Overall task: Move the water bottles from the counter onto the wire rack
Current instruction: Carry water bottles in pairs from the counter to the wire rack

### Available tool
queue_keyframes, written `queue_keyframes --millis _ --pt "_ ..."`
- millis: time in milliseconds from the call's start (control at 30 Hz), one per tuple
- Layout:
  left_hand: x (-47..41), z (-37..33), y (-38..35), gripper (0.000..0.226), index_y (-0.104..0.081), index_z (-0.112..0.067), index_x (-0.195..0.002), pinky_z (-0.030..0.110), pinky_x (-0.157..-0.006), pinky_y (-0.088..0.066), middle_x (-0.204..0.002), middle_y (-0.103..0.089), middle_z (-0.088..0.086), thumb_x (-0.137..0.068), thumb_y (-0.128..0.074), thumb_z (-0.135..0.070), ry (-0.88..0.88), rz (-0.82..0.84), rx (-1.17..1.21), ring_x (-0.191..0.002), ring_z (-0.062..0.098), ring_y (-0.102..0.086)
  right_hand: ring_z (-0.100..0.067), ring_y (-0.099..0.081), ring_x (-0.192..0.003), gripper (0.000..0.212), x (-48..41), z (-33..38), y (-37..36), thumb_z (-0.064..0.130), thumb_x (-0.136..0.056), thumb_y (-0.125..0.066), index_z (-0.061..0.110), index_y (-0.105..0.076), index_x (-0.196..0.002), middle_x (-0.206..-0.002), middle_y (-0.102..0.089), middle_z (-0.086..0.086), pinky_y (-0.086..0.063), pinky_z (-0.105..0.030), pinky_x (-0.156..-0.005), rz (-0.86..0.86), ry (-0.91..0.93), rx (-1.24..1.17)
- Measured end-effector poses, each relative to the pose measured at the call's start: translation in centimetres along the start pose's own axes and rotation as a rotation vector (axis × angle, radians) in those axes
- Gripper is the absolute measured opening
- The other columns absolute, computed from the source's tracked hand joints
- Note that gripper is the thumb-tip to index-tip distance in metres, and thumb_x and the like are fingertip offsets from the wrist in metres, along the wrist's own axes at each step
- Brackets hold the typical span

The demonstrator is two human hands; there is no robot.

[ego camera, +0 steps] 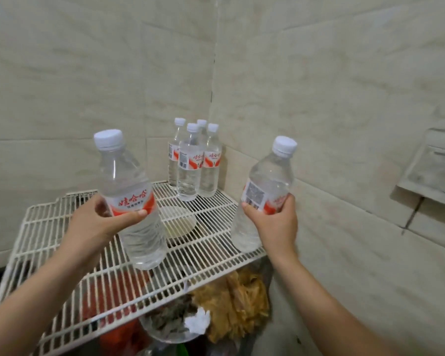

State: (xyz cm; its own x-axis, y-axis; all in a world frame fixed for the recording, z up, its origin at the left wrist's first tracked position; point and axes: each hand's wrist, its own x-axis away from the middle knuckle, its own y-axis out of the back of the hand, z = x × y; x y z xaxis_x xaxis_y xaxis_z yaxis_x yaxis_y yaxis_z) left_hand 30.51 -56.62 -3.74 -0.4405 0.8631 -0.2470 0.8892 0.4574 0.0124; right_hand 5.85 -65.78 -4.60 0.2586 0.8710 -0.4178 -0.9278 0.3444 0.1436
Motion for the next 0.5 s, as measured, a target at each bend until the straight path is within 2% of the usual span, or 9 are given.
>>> queue_keyframes --millis 67,133,233,333,500 --pt "0.3 -0.4 -1.3 0.039 -0.059 -0.017 -0.095 0.025 -0.071 -0.045 -0.098 -0.067 0.006 -0.059 -0.073 -0.008 -0.015 -0.044 -0.008 -0.087 0.017 -0.062 -0.012 -0.052 -0.079 0.053 -2.8 -0.9 -2.7 0.032 -0.059 -0.083 0.023 -0.044 -0.095 -0.087 -0.052 0.009 -0.041 -0.024 -0.067 0.065 -0.01 0.002" --pt "0.3 -0.2 -2.5 0.042 -0.06 -0.018 -0.097 0.028 -0.072 -0.046 -0.098 -0.068 0.006 -0.057 -0.073 -0.01 -0.009 -0.11 -0.012 -0.09 0.02 -0.064 -0.013 -0.052 -0.078 0.053 -5.3 -1.7 -5.5 0.033 -0.061 -0.081 0.019 -0.047 -0.1 -0.093 -0.056 0.004 -0.038 -0.023 -0.061 0.114 -0.026 -0.006" --pt "0.3 0.8 -4.2 0.046 -0.06 -0.017 -0.098 0.03 -0.073 -0.048 -0.098 -0.068 0.007 -0.055 -0.075 -0.015 0.001 -0.226 -0.008 -0.092 0.021 -0.064 -0.019 -0.057 -0.083 0.058 -8.4 -2.9 -9.3 0.036 -0.063 -0.08 0.014 -0.049 -0.106 -0.103 -0.061 -0.004 -0.039 -0.026 -0.069 0.171 -0.053 -0.003" --pt "0.3 1.7 -5.6 0.046 -0.058 -0.018 -0.1 0.029 -0.072 -0.049 -0.099 -0.068 0.005 -0.058 -0.076 -0.011 0.038 -0.322 -0.004 -0.092 0.021 -0.064 -0.027 -0.061 -0.095 0.066 -10.6 -4.6 -12.1 0.039 -0.059 -0.081 0.012 -0.049 -0.11 -0.11 -0.063 -0.007 -0.046 -0.032 -0.076 0.191 -0.062 0.019" --pt "-0.5 1.8 -7.1 0.044 -0.056 -0.024 -0.093 0.026 -0.07 -0.048 -0.096 -0.067 0.0 -0.056 -0.076 -0.012 0.078 -0.37 -0.053 -0.089 0.015 -0.063 -0.03 -0.061 -0.096 0.068 -12.9 -5.7 -14.3 0.04 -0.061 -0.08 0.007 -0.049 -0.112 -0.111 -0.062 -0.012 -0.049 -0.038 -0.081 0.194 -0.082 0.034"
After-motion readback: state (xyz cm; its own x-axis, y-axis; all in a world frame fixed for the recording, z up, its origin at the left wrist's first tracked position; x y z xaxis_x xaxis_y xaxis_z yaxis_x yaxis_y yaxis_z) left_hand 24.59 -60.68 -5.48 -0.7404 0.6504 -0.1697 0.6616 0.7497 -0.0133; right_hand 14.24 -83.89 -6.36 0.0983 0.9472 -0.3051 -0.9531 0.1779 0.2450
